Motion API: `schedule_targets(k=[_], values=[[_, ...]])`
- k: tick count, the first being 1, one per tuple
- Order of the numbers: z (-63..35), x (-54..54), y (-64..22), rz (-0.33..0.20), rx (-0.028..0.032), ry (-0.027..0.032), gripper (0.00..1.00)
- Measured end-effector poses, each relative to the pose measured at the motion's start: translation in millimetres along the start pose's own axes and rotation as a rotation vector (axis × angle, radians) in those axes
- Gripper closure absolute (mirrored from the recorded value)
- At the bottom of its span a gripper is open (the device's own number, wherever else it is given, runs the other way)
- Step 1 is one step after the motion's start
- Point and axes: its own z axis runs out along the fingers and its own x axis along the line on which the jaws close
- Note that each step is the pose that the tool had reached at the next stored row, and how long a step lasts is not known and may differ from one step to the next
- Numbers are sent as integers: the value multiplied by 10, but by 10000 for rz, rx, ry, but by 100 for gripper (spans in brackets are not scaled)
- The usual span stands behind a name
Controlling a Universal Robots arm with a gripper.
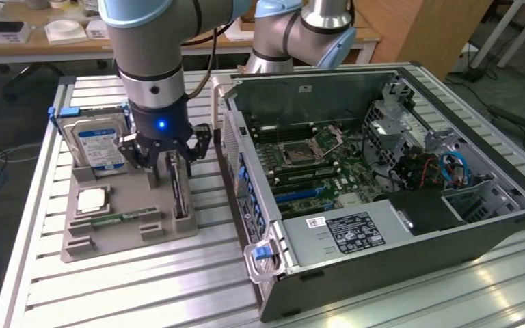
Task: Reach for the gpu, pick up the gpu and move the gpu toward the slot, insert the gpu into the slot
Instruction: 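Pick up the gpu and move the gpu toward the slot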
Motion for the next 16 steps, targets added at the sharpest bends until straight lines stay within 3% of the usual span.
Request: schedule_targets(k=[4, 16], values=[[57, 2, -4, 1, 14, 0, 41], [58, 2, -3, 1, 15, 1, 41]])
